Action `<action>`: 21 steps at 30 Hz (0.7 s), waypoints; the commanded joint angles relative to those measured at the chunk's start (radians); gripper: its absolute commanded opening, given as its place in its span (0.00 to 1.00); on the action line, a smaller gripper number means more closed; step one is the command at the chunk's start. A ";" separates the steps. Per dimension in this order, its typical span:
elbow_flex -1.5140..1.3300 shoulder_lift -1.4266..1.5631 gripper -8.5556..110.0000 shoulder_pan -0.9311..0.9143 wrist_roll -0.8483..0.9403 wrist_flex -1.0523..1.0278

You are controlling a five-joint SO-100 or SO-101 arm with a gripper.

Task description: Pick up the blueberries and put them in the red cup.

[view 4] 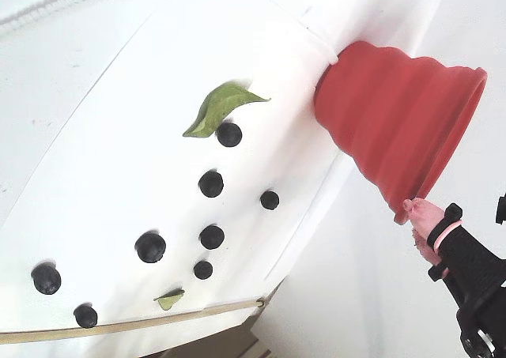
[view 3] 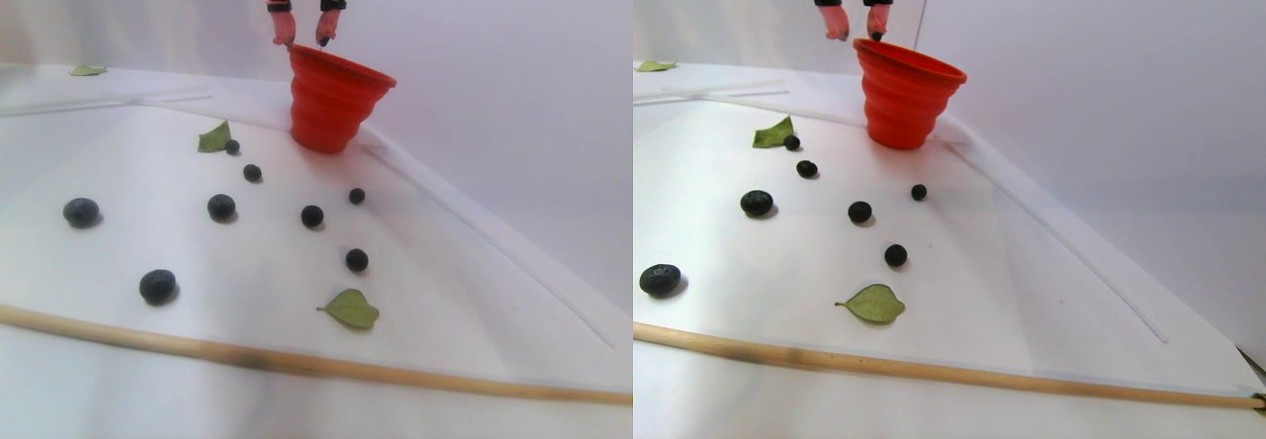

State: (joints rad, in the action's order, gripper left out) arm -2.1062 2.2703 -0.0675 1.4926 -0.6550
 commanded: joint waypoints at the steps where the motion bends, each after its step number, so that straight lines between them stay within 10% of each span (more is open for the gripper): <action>1: 0.075 0.118 0.21 0.017 -0.009 -0.032; 21: -0.094 0.110 0.21 0.170 -0.032 0.002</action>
State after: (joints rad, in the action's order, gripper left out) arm -2.1967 2.3178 0.0997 1.4603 -0.6842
